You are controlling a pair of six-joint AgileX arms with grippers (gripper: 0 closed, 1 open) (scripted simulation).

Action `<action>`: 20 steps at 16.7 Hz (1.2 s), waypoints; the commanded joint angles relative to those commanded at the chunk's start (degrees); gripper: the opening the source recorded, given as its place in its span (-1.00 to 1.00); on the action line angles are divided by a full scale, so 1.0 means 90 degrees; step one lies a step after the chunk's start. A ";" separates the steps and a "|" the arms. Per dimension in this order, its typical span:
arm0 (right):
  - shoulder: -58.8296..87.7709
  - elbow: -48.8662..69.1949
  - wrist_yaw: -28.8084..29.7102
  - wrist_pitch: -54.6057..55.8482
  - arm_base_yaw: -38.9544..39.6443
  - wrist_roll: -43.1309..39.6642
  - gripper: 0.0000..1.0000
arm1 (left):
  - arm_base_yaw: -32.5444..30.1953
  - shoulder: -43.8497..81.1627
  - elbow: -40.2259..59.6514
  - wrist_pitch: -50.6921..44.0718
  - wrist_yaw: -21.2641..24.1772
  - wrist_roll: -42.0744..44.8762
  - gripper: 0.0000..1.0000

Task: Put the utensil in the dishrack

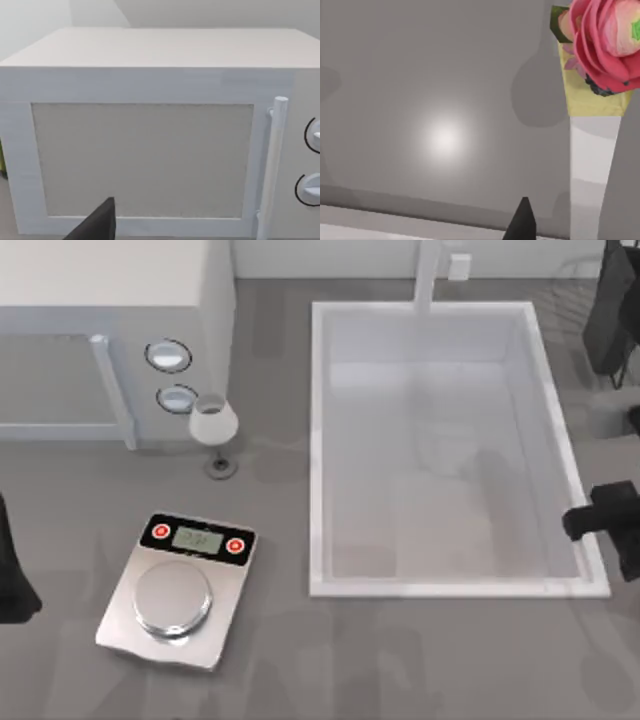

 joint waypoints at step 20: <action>-0.1323 0.0057 -0.1848 0.3312 -0.3131 -0.0684 -1.00 | 0.0000 0.0000 0.0000 0.0000 0.0000 0.0000 1.00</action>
